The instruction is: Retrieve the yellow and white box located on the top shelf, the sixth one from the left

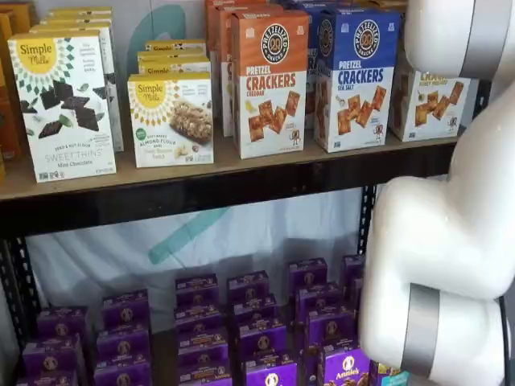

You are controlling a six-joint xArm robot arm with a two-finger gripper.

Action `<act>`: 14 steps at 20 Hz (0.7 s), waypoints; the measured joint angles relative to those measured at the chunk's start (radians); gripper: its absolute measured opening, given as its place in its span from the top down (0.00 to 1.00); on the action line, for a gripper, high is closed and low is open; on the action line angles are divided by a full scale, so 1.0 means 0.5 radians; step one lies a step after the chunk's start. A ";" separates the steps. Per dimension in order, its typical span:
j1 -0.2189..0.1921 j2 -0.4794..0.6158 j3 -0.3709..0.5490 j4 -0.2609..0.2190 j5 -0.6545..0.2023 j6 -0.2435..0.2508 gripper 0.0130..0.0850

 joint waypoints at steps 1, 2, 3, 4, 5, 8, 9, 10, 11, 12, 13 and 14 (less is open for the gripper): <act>-0.002 -0.001 0.001 0.003 0.000 -0.001 0.17; -0.003 -0.002 0.002 0.006 -0.001 -0.001 0.17; -0.004 -0.004 0.004 0.008 -0.003 -0.002 0.17; -0.004 -0.007 0.007 0.009 -0.006 -0.002 0.17; -0.004 -0.009 0.009 0.009 -0.007 -0.002 0.17; -0.004 -0.011 0.008 0.012 -0.005 -0.001 0.17; -0.005 -0.011 0.006 0.014 -0.002 -0.001 0.22; -0.006 -0.010 0.004 0.015 0.001 0.000 0.22; -0.007 -0.010 0.002 0.016 0.003 0.000 0.28; -0.007 -0.009 0.001 0.016 0.004 0.000 0.28; -0.008 -0.010 0.001 0.016 0.005 -0.001 0.28; -0.010 -0.011 -0.002 0.019 0.010 -0.001 0.28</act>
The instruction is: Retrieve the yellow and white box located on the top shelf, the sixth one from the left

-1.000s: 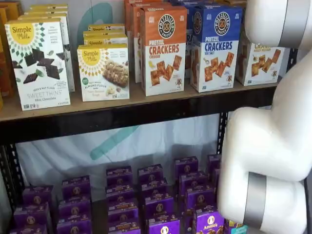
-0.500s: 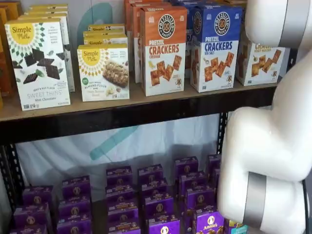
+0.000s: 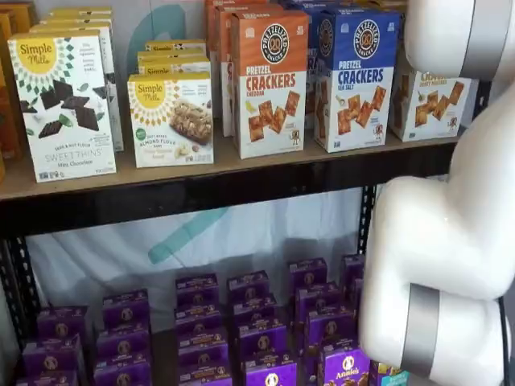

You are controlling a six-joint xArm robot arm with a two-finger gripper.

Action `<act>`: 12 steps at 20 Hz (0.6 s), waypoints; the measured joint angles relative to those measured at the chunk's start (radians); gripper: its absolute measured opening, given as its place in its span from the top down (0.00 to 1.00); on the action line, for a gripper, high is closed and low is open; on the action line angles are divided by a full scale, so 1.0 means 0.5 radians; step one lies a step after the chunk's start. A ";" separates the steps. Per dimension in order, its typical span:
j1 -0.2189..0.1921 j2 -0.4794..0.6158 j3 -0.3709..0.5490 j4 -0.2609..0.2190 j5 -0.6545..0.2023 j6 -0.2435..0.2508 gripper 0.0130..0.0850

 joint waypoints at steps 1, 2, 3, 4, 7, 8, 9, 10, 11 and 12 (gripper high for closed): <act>-0.001 0.000 -0.002 0.001 0.003 0.000 0.28; -0.003 -0.001 -0.006 0.004 0.008 0.000 0.28; -0.005 -0.003 -0.010 0.005 0.014 -0.001 0.28; -0.008 -0.004 -0.018 0.006 0.024 -0.001 0.28; -0.017 -0.033 -0.010 0.008 0.031 -0.008 0.28; -0.019 -0.049 0.003 0.001 0.025 -0.012 0.28; -0.021 -0.068 0.019 -0.008 0.018 -0.019 0.28; -0.022 -0.085 0.030 -0.018 0.017 -0.024 0.28; -0.026 -0.103 0.036 -0.034 0.033 -0.031 0.28; -0.030 -0.117 0.041 -0.044 0.051 -0.037 0.28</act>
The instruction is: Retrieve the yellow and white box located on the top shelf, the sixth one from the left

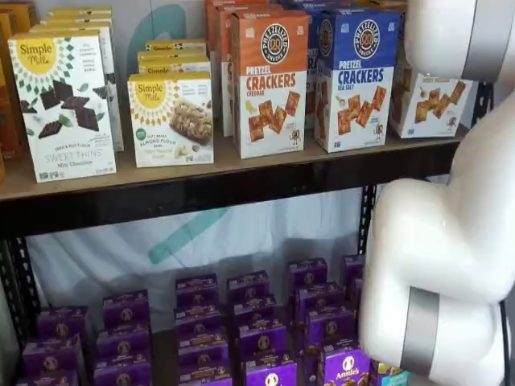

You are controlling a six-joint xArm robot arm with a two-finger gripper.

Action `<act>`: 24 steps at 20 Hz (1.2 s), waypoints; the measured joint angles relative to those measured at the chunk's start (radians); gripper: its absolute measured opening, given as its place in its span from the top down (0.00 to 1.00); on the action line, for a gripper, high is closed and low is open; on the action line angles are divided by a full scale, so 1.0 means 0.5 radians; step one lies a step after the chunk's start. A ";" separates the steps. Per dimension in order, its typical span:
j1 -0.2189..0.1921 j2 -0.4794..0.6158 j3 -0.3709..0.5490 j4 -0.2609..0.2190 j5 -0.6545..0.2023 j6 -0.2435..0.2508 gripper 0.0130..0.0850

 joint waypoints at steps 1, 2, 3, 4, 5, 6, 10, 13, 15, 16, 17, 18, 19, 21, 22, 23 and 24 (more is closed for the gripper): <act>-0.004 -0.014 0.008 -0.007 0.013 -0.005 0.28; -0.012 -0.032 0.019 -0.012 0.029 -0.012 0.28; -0.021 -0.050 0.029 -0.014 0.048 -0.019 0.28; -0.035 -0.070 0.037 -0.016 0.082 -0.028 0.28; -0.049 -0.083 0.039 -0.016 0.119 -0.036 0.28; -0.070 -0.102 0.047 -0.002 0.155 -0.045 0.28; -0.138 -0.198 0.110 0.016 0.250 -0.091 0.28; -0.171 -0.295 0.190 -0.018 0.294 -0.134 0.28; -0.178 -0.355 0.249 -0.043 0.308 -0.152 0.28; -0.177 -0.388 0.283 -0.058 0.314 -0.157 0.28; -0.171 -0.415 0.311 -0.073 0.326 -0.157 0.28; -0.166 -0.439 0.336 -0.079 0.333 -0.156 0.28; -0.160 -0.463 0.360 -0.085 0.344 -0.151 0.28; -0.136 -0.515 0.416 -0.098 0.370 -0.132 0.28; -0.115 -0.551 0.459 -0.110 0.373 -0.116 0.28; -0.094 -0.583 0.497 -0.120 0.371 -0.102 0.28; -0.075 -0.611 0.530 -0.130 0.368 -0.087 0.28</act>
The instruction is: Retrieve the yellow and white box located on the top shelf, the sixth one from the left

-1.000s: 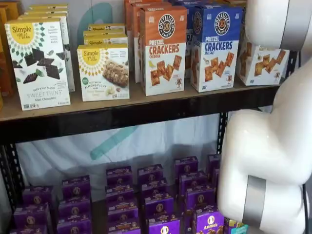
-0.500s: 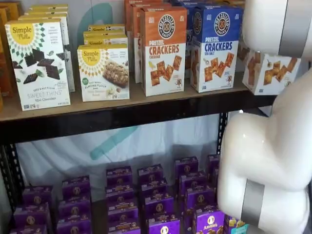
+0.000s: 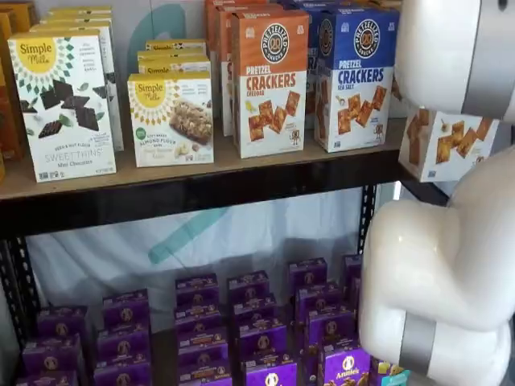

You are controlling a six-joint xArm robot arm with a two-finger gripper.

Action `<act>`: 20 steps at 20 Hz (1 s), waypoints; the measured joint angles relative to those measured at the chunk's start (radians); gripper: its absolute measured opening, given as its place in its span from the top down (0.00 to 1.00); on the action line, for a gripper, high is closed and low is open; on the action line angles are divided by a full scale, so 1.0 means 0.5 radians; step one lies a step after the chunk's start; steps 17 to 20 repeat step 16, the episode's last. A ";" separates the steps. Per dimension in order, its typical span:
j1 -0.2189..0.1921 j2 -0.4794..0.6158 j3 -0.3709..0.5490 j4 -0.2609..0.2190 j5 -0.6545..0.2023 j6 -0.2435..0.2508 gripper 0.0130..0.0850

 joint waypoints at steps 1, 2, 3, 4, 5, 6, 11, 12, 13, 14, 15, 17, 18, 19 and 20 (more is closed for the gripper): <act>0.030 -0.040 0.050 -0.013 -0.007 0.022 0.28; 0.064 -0.082 0.100 -0.025 -0.013 0.051 0.28; 0.099 -0.118 0.144 -0.036 -0.015 0.080 0.28; 0.125 -0.141 0.172 -0.043 -0.015 0.102 0.28; 0.159 -0.169 0.206 -0.053 -0.015 0.132 0.28; 0.184 -0.188 0.231 -0.059 -0.018 0.154 0.28; 0.348 -0.294 0.367 -0.101 -0.023 0.299 0.28; 0.371 -0.307 0.384 -0.106 -0.023 0.320 0.28; 0.394 -0.320 0.402 -0.108 -0.025 0.342 0.28; 0.410 -0.330 0.416 -0.108 -0.028 0.359 0.28; 0.429 -0.341 0.432 -0.108 -0.034 0.377 0.28; 0.442 -0.349 0.443 -0.109 -0.039 0.390 0.28; 0.442 -0.349 0.443 -0.109 -0.039 0.390 0.28; 0.442 -0.349 0.443 -0.109 -0.039 0.390 0.28; 0.442 -0.349 0.443 -0.109 -0.039 0.390 0.28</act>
